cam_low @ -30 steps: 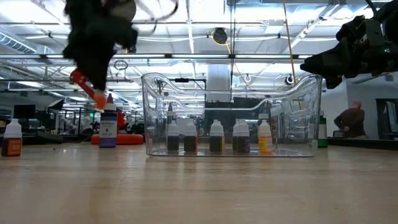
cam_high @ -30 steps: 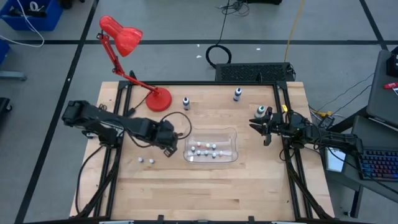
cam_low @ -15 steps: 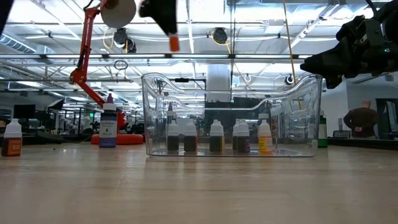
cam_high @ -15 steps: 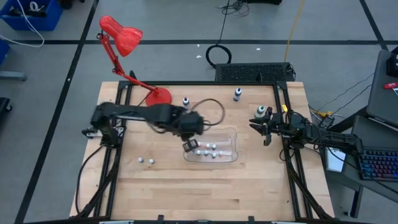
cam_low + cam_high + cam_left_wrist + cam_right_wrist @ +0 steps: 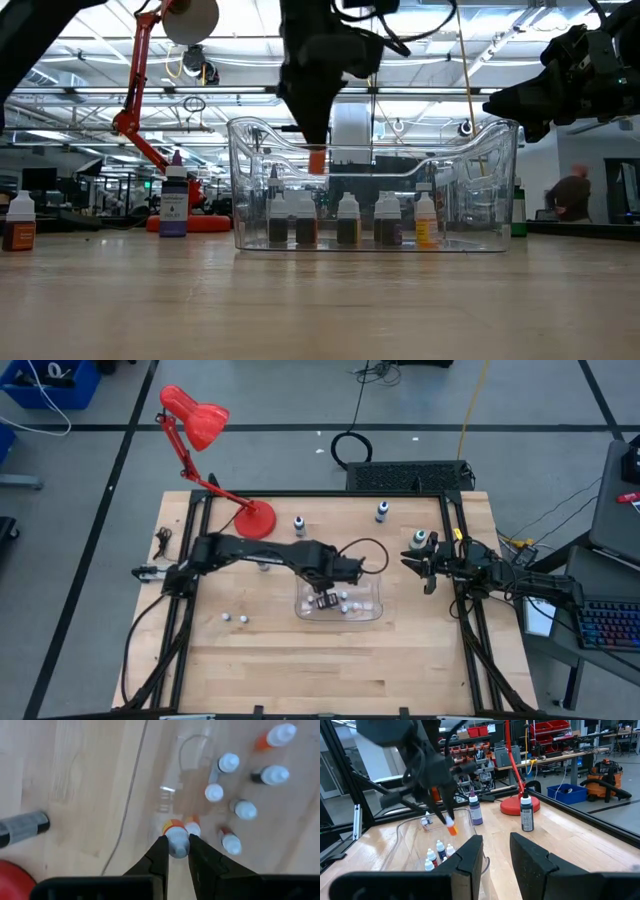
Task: Pick & Place food coloring
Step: Put the small orange food coloring bottle into the transparent bin
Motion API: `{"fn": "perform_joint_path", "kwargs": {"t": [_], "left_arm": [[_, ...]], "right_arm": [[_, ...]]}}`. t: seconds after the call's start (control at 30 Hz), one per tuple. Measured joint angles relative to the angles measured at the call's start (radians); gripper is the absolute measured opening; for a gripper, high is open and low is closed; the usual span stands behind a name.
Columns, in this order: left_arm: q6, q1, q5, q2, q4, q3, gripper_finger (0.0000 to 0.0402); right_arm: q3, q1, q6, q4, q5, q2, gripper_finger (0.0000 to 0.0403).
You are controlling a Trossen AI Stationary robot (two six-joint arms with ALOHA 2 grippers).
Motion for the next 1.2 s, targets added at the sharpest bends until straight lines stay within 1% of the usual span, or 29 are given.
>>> {"fn": "perform_joint_path", "kwargs": {"t": [0.17,0.3,0.6,0.83,1.2], "left_arm": [[0.012,0.003,-0.008,0.031,0.068,-0.024,0.0053],[0.012,0.014,-0.004,0.032,0.136,-0.089,0.0053],[0.018,0.032,0.09,0.032,0.25,-0.183,0.0053],[0.019,0.045,0.118,0.032,0.311,-0.221,0.0053],[0.02,0.056,0.159,0.032,0.324,-0.221,0.0053]], "right_arm": [[0.0,0.0,0.0,0.0,0.0,0.0,0.0089],[0.0,0.0,0.0,0.0,0.0,0.0,0.0089],[0.0,0.0,0.0,0.0,0.0,0.0,0.0089],[0.0,0.0,0.0,0.0,0.0,0.0,0.0089],[0.0,0.0,0.0,0.0,0.0,0.0,0.0089]]}}
